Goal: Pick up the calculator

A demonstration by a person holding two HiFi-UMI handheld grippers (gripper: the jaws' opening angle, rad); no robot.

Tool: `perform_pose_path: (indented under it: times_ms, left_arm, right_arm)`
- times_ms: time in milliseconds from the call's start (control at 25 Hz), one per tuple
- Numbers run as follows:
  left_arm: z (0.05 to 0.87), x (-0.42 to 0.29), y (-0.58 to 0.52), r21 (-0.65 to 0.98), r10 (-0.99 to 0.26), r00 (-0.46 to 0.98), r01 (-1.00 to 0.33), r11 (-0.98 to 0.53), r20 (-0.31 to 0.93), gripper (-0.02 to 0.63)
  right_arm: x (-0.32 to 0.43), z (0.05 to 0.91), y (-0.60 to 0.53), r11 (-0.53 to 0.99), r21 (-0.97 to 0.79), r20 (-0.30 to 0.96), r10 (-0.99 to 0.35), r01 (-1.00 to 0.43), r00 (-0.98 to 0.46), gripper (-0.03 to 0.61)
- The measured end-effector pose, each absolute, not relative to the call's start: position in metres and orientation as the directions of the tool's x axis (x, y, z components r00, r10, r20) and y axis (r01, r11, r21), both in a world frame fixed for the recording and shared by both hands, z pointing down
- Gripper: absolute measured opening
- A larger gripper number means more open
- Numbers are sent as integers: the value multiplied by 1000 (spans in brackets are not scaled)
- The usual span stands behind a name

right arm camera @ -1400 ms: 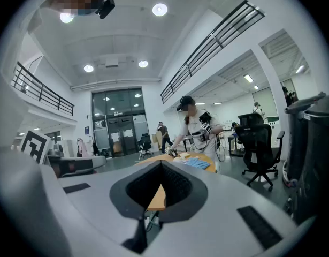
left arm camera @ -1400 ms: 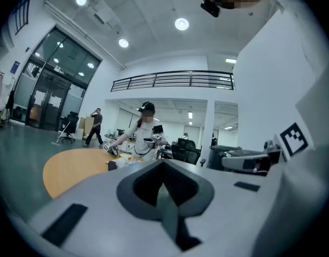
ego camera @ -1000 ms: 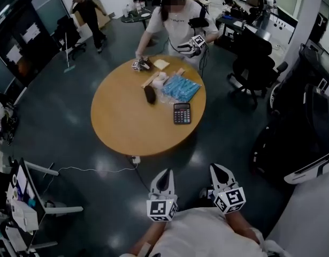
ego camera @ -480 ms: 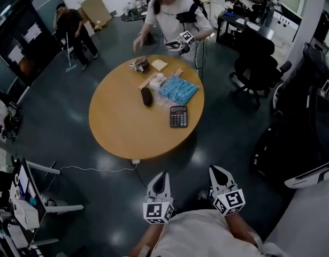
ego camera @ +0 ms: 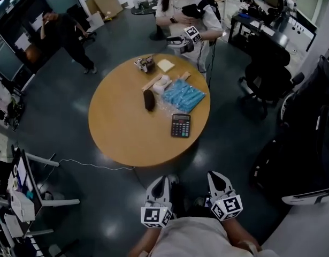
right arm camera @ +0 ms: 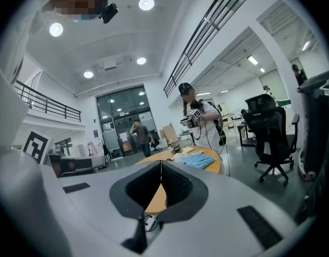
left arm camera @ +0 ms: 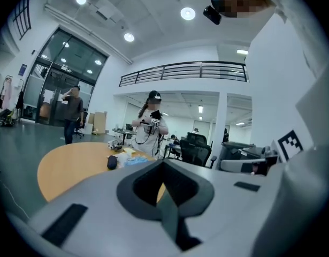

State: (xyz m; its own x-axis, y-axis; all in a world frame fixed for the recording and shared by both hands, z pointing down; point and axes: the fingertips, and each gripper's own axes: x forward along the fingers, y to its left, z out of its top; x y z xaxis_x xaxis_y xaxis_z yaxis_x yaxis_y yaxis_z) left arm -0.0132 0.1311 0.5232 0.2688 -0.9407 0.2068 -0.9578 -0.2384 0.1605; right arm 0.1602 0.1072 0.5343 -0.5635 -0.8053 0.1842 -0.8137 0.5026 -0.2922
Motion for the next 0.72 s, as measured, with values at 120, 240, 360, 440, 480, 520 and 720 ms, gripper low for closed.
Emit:
perform_pose_path:
  times_ms: [120,240,360,440,480,520,720]
  left_arm:
    - [527,-12,82,175,-935,305,-945,-274,183,6]
    - [522,-17,30,159,-923,355,-929,-333,146,6]
    - [509,-26,-21,144,-911,396,-914,-379,116,6]
    - [504,-35,-50,157,-904,413,-906,-394,110,6]
    - [503,-39,-60,168,-901,420,-901,-399,111,6]
    - [503,-43,-69,174,-897,427,-898,-405,112,6]
    - [508,-52,-105,188,-885,449,-886,-423,125,6]
  right_arm:
    - [155,537,69,500,-246,174,-820,-831,-545,15]
    - [145,535,29,486,-202,148,-843,-850,-517,15]
    - [135,529,-13,437,-233,136,-870,-869,-474,15]
    - [130,527,-39,405,-242,141,-884,-882,-445,15]
    - [127,527,-49,393,-243,143,-890,-887,-434,15]
    - [125,527,-58,384,-240,145,-894,-891,-424,15]
    - [114,539,-100,376,-221,166,-895,-900,-415,15]
